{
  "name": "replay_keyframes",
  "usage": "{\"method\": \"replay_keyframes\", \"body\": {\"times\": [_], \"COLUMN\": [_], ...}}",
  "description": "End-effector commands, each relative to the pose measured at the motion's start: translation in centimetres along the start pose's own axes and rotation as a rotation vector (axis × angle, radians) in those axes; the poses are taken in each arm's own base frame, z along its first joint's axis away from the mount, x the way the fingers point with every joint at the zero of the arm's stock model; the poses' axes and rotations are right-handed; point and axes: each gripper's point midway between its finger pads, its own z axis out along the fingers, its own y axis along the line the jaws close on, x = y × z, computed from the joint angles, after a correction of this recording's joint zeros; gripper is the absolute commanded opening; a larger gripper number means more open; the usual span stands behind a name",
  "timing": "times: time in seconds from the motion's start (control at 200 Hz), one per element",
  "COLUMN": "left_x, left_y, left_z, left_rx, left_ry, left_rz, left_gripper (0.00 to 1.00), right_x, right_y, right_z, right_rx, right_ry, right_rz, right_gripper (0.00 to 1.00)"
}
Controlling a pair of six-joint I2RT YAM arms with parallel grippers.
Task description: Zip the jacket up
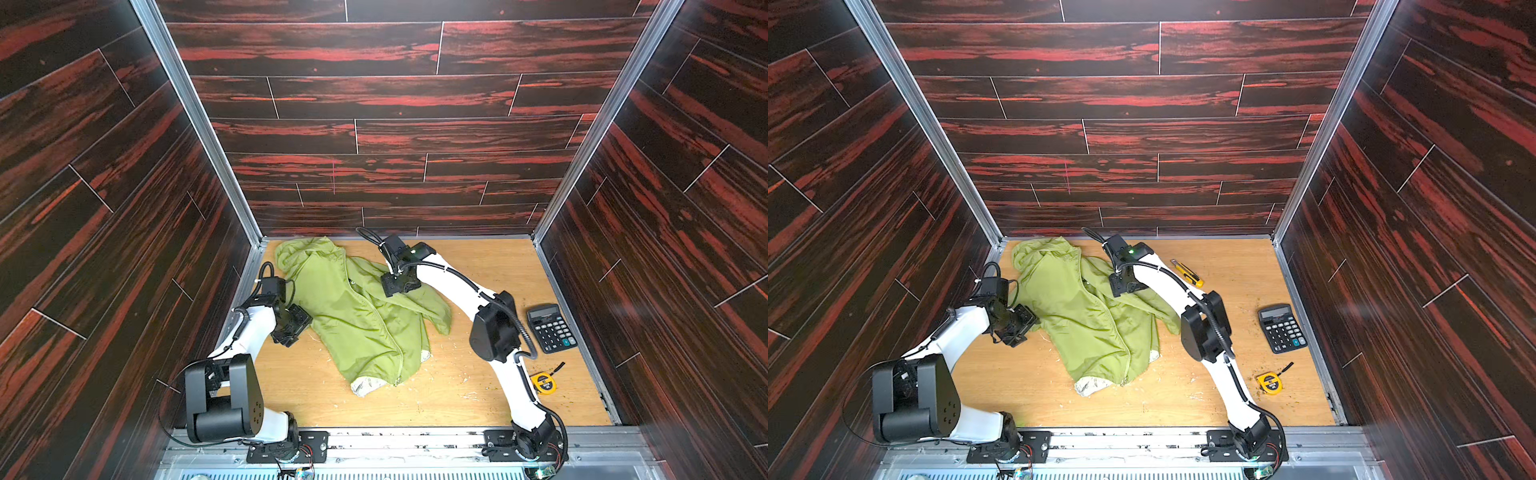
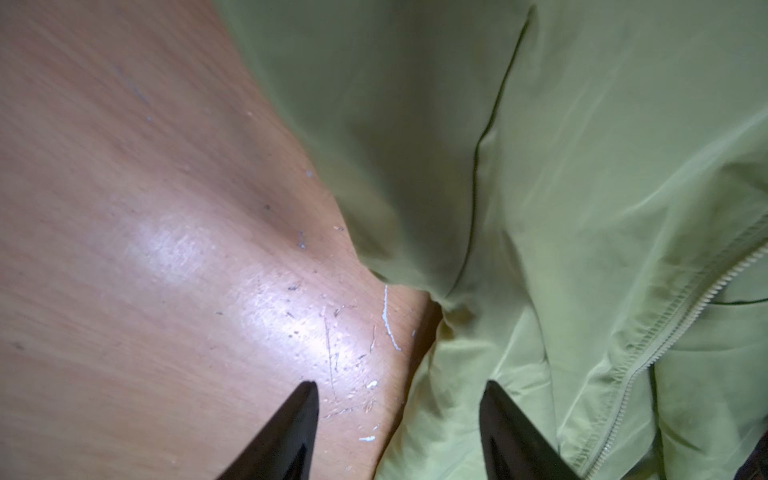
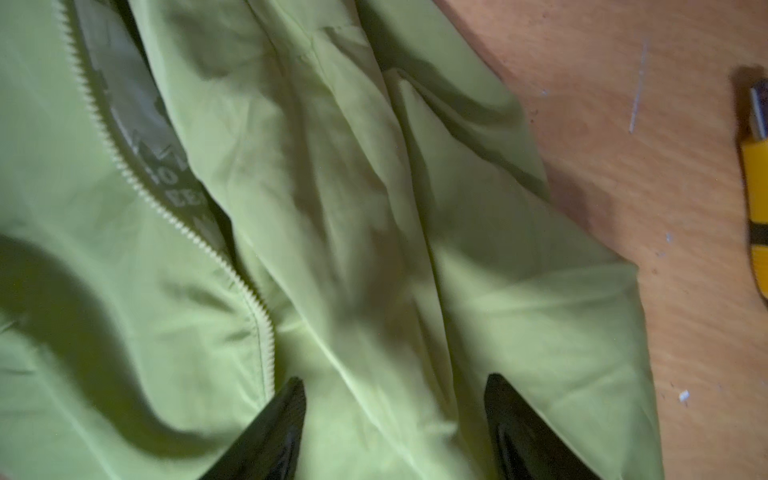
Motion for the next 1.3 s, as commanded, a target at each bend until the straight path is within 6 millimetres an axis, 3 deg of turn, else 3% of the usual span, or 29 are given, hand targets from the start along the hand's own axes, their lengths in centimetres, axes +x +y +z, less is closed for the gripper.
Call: {"method": "replay_keyframes", "body": {"times": [0.0,0.105,0.215,0.275,0.416,0.546,0.621,0.962,1.107,1.297], "left_x": [-1.0,-1.7,-2.4,-2.8,-3.6,-4.6,-4.7,-6.6,-7.2,-7.9], "left_y": [-0.7,-1.1,-1.3,-1.3,-1.3,-1.4,-1.1,-0.1,0.7,1.6], "left_z": [0.3,1.4,2.5,3.1,3.7,3.1,2.7,0.8,0.3,-0.2], "left_rx": [0.022,0.024,0.019,0.006,-0.021,-0.038,-0.060,-0.076,-0.084,-0.082], "left_ry": [-0.020,-0.016,-0.019,-0.018,-0.010,-0.028,-0.019,-0.041,-0.044,-0.046], "left_rz": [-0.025,-0.038,-0.042,-0.037,-0.010,0.017,0.029,0.032,0.020,-0.004], "left_gripper": [0.65,0.65,0.62,0.53,0.20,0.06,0.00,0.00,0.00,0.00], "right_x": [1.0,0.9,0.7,0.5,-0.4,-1.5,-1.9,-2.5,-2.2,-1.4], "right_y": [-0.4,-0.1,-0.4,-0.8,-2.5,-4.7,-6.0,-12.7,-15.4,-17.4], "right_z": [2.7,3.7,3.9,3.6,2.4,0.2,-1.1,-5.6,-6.1,-5.6], "right_rx": [0.013,-0.015,-0.043,-0.056,-0.082,-0.115,-0.130,-0.168,-0.156,-0.126], "right_ry": [0.091,0.113,0.119,0.117,0.102,0.067,0.050,-0.002,-0.002,0.017], "right_rz": [-0.027,-0.005,0.025,0.046,0.101,0.166,0.199,0.338,0.400,0.448], "right_gripper": [0.71,0.67,0.51,0.38,0.17,0.00,0.00,0.00,0.00,0.00]}}
